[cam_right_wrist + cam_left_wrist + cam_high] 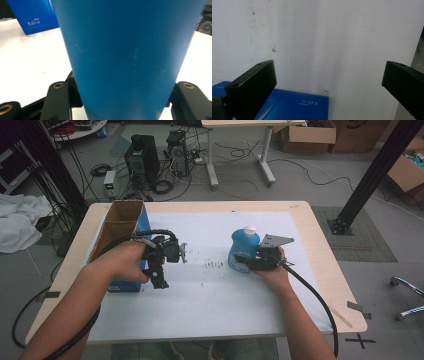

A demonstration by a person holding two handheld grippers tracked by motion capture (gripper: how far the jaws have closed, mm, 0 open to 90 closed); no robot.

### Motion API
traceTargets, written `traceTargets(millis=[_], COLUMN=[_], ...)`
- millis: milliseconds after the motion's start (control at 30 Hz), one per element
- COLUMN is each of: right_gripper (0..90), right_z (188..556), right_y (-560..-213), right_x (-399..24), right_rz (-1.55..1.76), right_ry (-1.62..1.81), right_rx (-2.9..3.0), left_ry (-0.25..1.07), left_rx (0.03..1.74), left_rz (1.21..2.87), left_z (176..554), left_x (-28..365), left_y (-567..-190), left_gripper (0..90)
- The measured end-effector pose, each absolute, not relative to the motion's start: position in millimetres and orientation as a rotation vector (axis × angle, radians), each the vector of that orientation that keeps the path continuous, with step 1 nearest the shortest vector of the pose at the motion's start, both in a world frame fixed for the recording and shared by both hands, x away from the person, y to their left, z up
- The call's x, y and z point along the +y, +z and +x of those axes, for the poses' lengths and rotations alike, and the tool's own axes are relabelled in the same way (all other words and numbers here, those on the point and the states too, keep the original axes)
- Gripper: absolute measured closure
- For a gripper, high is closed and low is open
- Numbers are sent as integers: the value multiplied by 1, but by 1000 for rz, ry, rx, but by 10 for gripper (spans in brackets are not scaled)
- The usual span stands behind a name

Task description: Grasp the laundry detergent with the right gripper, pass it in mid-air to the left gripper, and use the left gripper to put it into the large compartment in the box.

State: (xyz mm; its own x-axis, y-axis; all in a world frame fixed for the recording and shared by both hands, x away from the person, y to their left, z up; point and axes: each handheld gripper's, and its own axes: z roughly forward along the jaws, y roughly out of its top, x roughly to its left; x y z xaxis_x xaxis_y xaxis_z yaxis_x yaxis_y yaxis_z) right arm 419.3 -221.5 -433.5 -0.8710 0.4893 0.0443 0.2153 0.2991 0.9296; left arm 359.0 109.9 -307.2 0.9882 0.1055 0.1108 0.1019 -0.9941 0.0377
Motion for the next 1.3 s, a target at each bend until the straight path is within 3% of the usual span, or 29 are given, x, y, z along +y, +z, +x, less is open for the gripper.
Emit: traceTargets(millis=[900, 1300], right_gripper=[450, 450], right_z=[416, 395], right_y=[-430, -399], right_x=[-223, -226], right_rz=[639, 528], right_ry=[1592, 1560], right_rx=[2328, 2376], left_ry=[163, 186], left_rx=[145, 103], left_rz=[3107, 3114], left_z=[359, 358], left_x=[103, 91], left_y=[-311, -300], left_gripper=[1, 1])
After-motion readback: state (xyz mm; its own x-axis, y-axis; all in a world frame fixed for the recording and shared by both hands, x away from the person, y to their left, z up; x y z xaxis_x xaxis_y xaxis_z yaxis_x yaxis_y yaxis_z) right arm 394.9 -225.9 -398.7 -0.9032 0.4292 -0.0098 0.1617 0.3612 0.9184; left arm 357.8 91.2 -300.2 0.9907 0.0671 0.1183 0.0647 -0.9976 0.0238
